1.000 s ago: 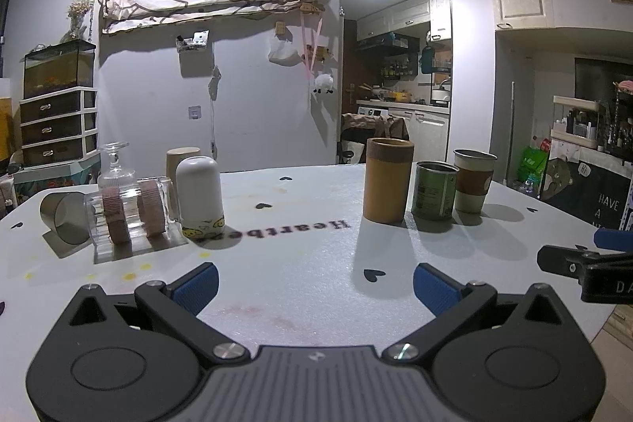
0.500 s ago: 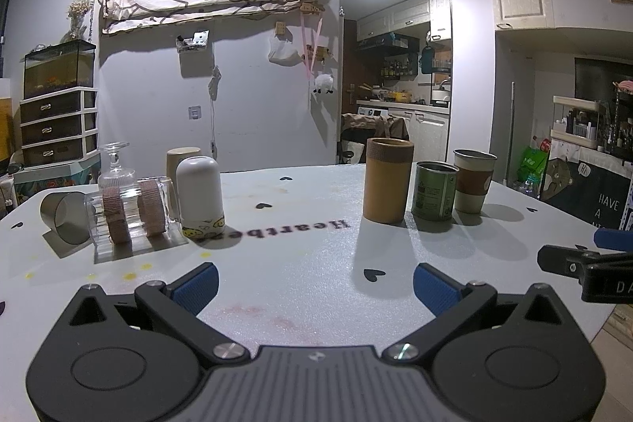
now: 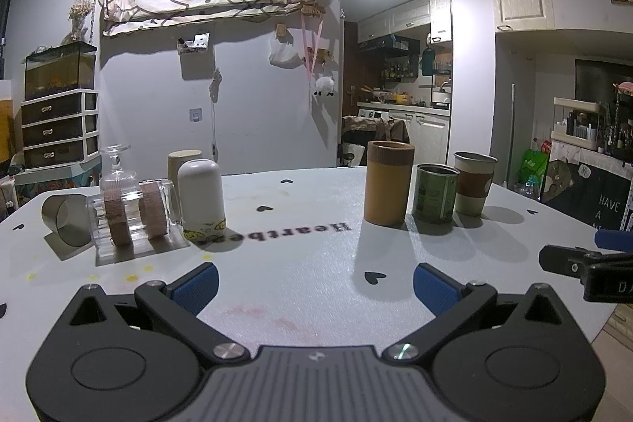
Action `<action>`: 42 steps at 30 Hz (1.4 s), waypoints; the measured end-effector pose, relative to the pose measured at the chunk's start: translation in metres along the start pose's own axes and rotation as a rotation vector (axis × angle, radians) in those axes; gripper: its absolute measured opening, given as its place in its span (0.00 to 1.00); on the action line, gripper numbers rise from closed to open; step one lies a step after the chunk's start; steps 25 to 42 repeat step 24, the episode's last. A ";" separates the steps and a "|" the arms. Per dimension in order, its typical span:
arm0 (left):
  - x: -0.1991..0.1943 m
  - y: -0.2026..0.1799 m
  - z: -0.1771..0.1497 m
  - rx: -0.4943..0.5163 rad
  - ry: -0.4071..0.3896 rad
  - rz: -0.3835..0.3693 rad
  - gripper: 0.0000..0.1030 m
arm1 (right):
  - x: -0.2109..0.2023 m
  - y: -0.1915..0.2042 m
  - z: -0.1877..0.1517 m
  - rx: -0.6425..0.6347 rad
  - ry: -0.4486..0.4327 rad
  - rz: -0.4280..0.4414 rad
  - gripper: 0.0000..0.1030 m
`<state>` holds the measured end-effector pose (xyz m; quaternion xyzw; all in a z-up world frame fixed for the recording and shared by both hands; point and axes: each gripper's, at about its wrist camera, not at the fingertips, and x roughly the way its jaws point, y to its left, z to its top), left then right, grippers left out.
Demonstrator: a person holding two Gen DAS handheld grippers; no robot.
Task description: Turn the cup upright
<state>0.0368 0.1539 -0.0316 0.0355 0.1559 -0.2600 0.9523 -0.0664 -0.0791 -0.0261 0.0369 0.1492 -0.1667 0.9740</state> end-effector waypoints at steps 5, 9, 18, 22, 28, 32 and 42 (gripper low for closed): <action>-0.001 0.000 0.001 0.000 -0.001 0.001 1.00 | -0.001 0.001 0.000 0.000 0.000 0.000 1.00; -0.001 0.000 0.001 0.000 -0.001 0.001 1.00 | -0.001 0.000 0.000 0.000 -0.001 0.000 1.00; 0.000 0.000 0.000 0.001 -0.001 0.001 1.00 | -0.002 0.000 0.001 -0.001 -0.003 0.001 1.00; -0.001 0.000 0.002 0.002 -0.002 0.001 1.00 | -0.002 0.000 0.001 -0.001 -0.002 0.001 1.00; -0.001 0.000 0.002 0.001 -0.002 0.002 1.00 | -0.002 0.000 0.000 -0.002 -0.004 0.001 1.00; -0.001 0.000 0.002 0.001 -0.002 0.002 1.00 | -0.002 0.000 0.000 -0.002 -0.004 0.001 1.00; -0.001 0.000 0.002 0.001 -0.002 0.002 1.00 | -0.002 0.000 0.000 -0.002 -0.004 0.001 1.00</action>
